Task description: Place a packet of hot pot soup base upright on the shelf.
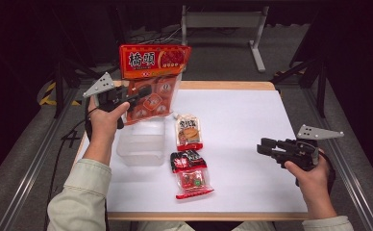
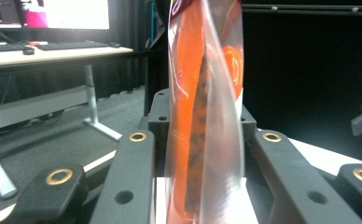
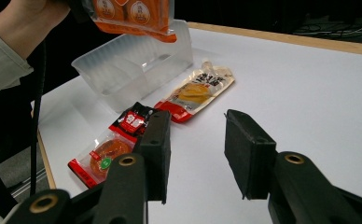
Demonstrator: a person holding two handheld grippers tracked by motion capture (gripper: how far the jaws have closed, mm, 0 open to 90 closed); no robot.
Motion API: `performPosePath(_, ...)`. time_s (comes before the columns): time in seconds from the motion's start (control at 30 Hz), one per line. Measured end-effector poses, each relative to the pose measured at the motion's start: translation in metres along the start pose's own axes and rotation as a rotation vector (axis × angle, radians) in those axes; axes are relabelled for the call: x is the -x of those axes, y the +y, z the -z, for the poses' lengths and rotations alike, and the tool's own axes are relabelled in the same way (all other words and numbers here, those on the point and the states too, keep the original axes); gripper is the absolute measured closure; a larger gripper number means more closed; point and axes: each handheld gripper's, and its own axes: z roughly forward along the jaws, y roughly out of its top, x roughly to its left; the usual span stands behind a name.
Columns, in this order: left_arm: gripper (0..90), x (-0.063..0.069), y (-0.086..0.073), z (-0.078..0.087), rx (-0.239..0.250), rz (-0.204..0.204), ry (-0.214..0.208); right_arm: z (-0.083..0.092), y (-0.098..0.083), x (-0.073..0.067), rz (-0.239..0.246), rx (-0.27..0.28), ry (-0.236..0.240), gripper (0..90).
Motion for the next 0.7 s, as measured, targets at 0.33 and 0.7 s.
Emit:
performPosePath(0.33,70.8,-0.015,-0.013,-0.001,0.013,0.02,0.047,-0.004,-0.001,-0.001,0.002,-0.003,0.034,61.6)
performPosePath(0.7,70.8,-0.025,-0.024,-0.003,0.008,0.056,0.097,-0.005,-0.001,-0.003,0.016,-0.009,0.054,61.3)
